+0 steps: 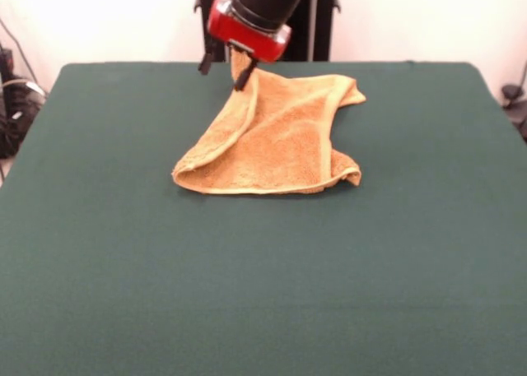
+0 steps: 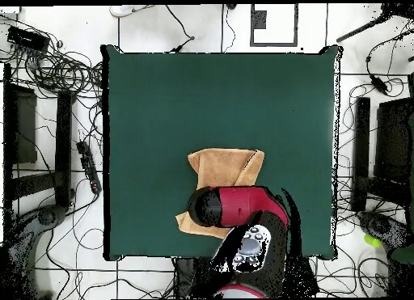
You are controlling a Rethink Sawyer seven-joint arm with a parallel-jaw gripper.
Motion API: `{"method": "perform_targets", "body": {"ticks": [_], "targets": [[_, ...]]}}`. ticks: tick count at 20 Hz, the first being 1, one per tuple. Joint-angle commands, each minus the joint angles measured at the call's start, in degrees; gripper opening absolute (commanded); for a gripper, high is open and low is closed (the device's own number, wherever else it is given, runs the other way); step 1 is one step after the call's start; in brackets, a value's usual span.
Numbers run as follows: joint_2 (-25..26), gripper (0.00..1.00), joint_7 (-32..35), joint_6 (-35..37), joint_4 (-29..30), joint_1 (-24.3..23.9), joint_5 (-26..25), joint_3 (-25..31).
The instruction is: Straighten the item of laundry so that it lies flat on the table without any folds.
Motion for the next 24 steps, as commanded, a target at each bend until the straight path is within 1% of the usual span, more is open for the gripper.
{"method": "perform_targets", "body": {"ticks": [1, 9, 16, 20, 24], "targets": [[4.6, 1.0, 14.0, 1.8, -1.3, 3.4, 6.2, 4.4], [6.3, 1.0, 13.3, 0.7, -2.3, 4.4, 8.8, 3.7], [7.0, 1.0, 12.1, -1.3, -2.1, 4.0, 9.2, 3.2], [9.7, 1.0, 12.7, -4.3, -2.8, 5.0, 8.1, 1.5], [11.7, 1.0, 13.3, -7.0, -3.1, 4.6, 8.4, 1.5]]}}
